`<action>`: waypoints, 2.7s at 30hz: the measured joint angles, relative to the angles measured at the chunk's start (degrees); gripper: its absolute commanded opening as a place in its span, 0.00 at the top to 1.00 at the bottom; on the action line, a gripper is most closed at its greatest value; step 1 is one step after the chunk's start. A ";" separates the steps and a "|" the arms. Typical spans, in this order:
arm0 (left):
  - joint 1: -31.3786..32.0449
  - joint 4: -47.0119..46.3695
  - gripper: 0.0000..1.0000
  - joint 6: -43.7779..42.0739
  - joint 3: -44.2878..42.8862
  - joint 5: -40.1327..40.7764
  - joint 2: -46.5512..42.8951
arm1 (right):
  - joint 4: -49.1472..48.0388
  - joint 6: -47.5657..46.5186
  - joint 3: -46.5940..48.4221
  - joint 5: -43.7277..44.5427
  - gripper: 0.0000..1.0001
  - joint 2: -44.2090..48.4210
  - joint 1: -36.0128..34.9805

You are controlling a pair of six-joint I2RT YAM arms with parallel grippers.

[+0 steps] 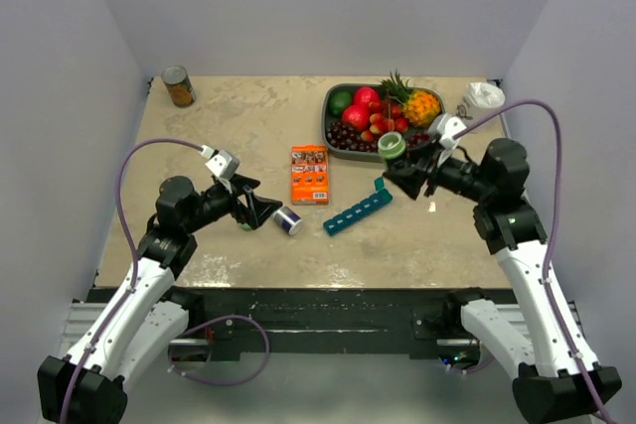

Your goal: Sort the pills into containers

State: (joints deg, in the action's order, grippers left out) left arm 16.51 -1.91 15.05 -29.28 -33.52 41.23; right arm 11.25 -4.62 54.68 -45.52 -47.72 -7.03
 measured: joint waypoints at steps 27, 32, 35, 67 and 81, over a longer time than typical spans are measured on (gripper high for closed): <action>0.00 1.07 0.01 -5.29 -0.02 1.18 0.00 | 40.17 -44.61 1.92 5.25 0.96 -14.16 1.09; 0.00 3.32 0.01 -5.86 -0.63 5.33 0.00 | 41.99 -46.10 3.21 7.76 0.96 -18.32 1.09; 0.00 4.57 0.01 -6.19 -0.98 7.85 0.00 | 42.05 -46.34 3.28 9.27 0.95 -18.78 1.09; 0.00 6.34 0.01 -6.95 -1.25 10.86 -0.39 | 44.70 -50.31 8.09 15.04 0.96 -28.79 1.07; 0.00 6.43 0.01 -7.17 -1.25 11.32 -0.66 | 43.36 -50.56 8.09 17.55 0.96 -29.99 1.07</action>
State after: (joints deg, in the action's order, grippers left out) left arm 16.51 4.51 7.88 -30.52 -22.20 40.58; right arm 54.61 -55.18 62.76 -27.97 -77.71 -5.96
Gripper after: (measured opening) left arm 0.990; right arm 0.548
